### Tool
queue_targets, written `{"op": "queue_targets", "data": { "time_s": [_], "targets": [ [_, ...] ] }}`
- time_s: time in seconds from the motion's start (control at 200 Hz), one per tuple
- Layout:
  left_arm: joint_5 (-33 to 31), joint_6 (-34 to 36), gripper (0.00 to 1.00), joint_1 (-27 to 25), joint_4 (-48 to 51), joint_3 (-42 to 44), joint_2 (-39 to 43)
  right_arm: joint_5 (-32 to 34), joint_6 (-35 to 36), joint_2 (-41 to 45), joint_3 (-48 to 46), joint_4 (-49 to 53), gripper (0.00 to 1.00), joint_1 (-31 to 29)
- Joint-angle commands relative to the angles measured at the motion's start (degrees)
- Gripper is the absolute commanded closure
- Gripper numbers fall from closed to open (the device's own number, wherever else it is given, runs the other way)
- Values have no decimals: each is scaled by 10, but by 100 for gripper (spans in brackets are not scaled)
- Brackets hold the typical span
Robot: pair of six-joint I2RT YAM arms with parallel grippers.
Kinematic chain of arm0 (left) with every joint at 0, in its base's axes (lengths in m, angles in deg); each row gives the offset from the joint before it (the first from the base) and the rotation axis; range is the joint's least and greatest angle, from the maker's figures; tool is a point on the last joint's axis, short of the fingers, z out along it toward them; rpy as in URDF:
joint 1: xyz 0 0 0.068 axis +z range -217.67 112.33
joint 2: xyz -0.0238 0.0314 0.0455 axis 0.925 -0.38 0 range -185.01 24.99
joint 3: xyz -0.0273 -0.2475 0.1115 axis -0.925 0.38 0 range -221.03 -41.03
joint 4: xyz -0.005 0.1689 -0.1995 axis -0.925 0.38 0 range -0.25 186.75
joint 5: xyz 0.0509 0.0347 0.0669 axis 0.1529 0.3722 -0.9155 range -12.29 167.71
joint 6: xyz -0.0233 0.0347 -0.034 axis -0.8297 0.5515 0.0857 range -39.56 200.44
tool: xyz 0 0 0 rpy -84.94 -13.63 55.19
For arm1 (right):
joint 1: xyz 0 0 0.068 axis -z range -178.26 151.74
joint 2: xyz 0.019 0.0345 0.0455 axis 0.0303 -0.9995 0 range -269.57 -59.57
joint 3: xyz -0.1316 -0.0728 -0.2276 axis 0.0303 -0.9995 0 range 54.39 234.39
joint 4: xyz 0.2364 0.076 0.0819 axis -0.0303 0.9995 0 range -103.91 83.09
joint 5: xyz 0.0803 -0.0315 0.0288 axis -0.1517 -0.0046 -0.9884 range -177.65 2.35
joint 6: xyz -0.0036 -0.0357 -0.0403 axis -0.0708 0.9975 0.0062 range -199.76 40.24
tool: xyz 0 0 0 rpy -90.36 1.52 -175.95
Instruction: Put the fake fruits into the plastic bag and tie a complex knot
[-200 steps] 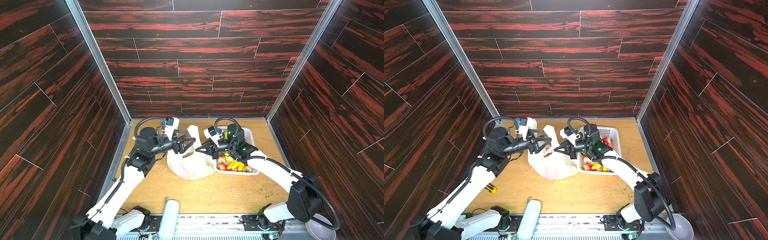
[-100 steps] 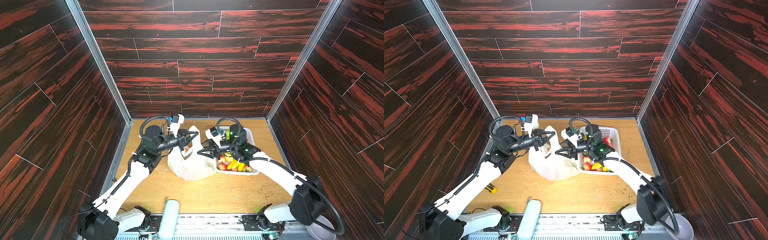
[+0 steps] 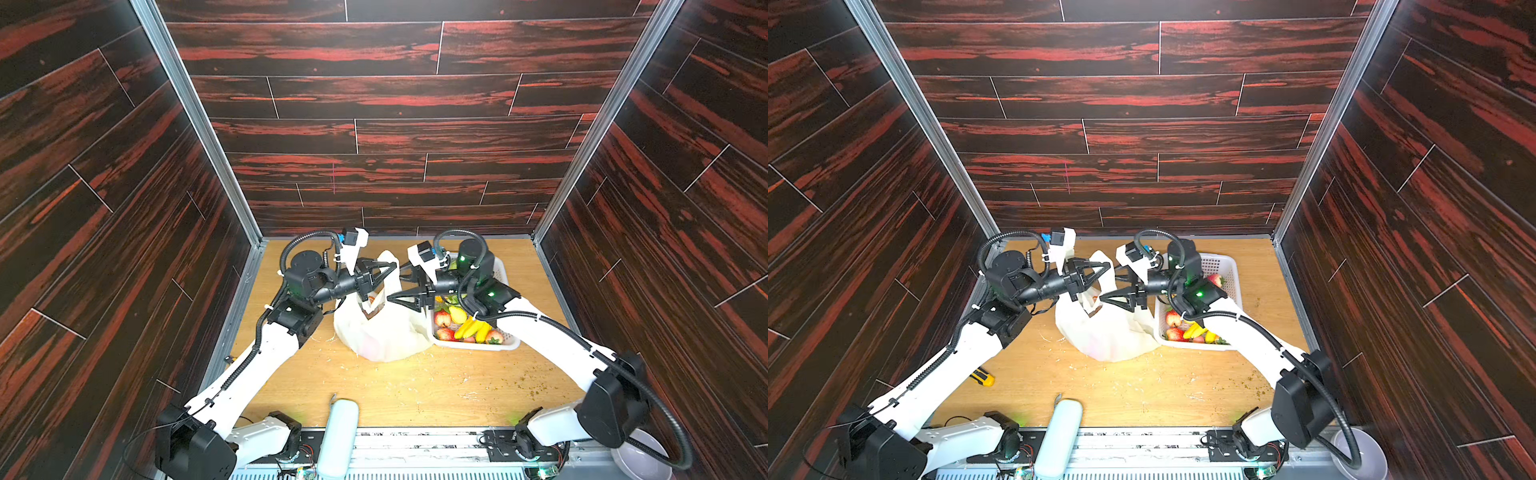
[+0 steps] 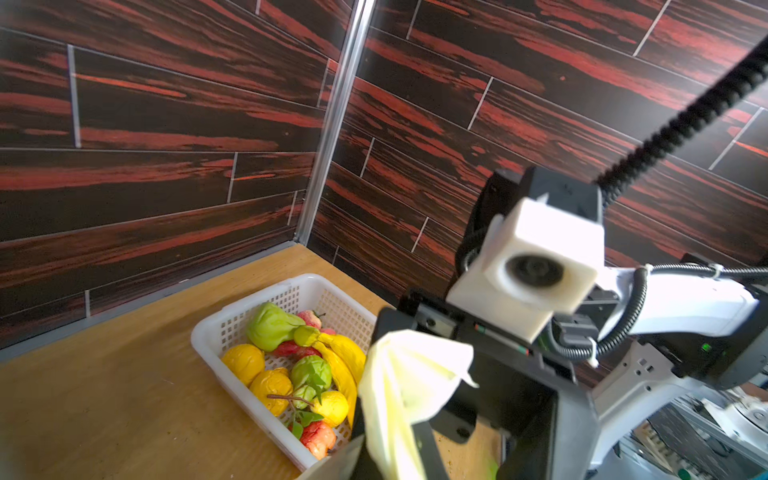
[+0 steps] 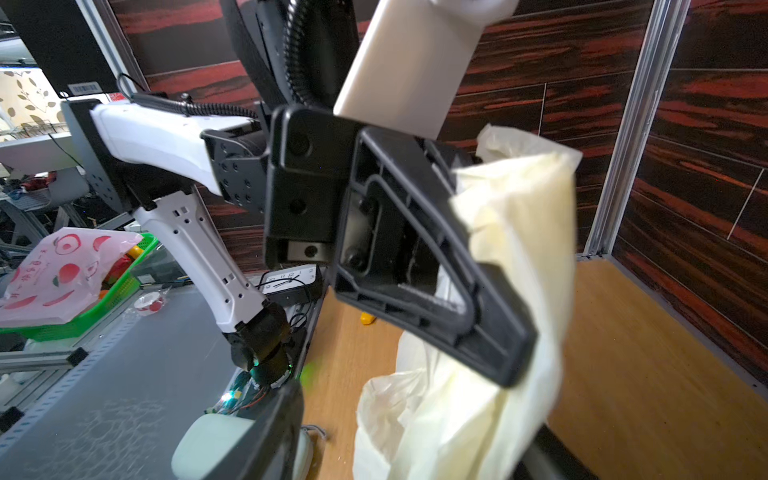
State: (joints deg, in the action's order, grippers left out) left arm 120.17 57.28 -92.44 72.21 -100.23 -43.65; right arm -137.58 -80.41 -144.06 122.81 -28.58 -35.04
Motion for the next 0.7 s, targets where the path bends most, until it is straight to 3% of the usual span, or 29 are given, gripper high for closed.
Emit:
{"op": "queue_targets", "data": {
  "time_s": [0.0,0.306,0.476,0.526,0.616,0.696],
  "targets": [
    [-10,2,100,-3,-14,-17,17,14,-19,-20,-20,-29,39,-7],
    [-19,5,100,-2,-14,-23,14,46,-51,-27,-89,-102,66,-9],
    [-24,19,100,-2,9,-32,22,55,-50,-27,-99,-99,97,-7],
    [-33,30,100,-1,28,-36,29,54,-49,-22,-100,-95,100,-2],
    [-57,59,75,8,78,-42,54,39,-55,-12,-106,-89,100,18],
    [-63,74,60,26,105,-37,84,32,-41,-1,-110,-70,100,29]
  ]
}}
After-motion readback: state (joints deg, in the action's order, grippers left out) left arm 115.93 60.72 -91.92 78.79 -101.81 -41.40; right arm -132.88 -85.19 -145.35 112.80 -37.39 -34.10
